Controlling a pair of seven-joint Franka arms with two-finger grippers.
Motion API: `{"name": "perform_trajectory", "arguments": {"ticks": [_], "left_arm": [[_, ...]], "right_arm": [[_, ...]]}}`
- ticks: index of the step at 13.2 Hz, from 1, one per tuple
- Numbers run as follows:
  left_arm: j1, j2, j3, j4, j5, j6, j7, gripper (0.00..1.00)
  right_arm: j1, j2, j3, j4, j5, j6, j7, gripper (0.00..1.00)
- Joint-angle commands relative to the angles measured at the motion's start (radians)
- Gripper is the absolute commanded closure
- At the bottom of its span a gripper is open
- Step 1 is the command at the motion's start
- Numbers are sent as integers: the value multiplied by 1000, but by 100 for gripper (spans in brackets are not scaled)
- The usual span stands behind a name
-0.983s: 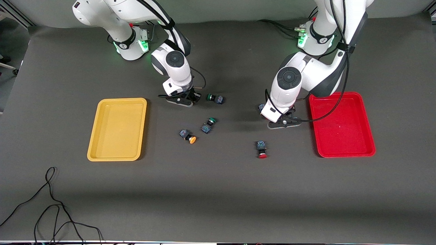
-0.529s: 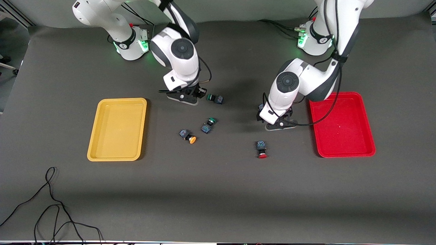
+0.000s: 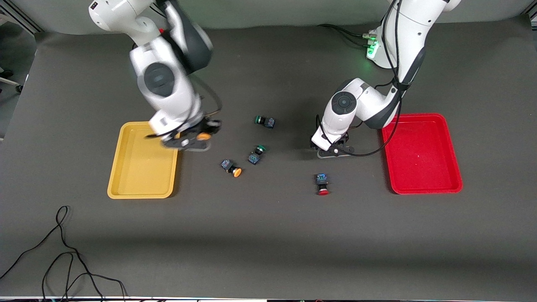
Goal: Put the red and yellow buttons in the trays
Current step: 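Carry the yellow button into the yellow tray with the right gripper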
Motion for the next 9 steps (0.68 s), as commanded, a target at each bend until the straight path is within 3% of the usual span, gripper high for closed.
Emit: {"name": "perform_trajectory", "arguments": {"ticks": [1,3,4,5,9], "left_arm": [[-1,-19,4,-30,28,19,-24,45],[-3,-23,4,-30,29,17,-24,70],[-6,-32,4,-30,29,12,-24,88],[-8,-40,2,-29,29,6,-24,100],[-6,-65,1,-27,29,3,-25,100]], "right_arm": [[4,-9,-181,-2,19,-22,-300,82],[4,-3,-304,-13,19,-22,-480,82],[2,-1,-341,-34,19,-5,-517,83],[2,0,-371,-69,19,27,-537,83],[-39,32,-418,-310,64,315,-626,83]]}}
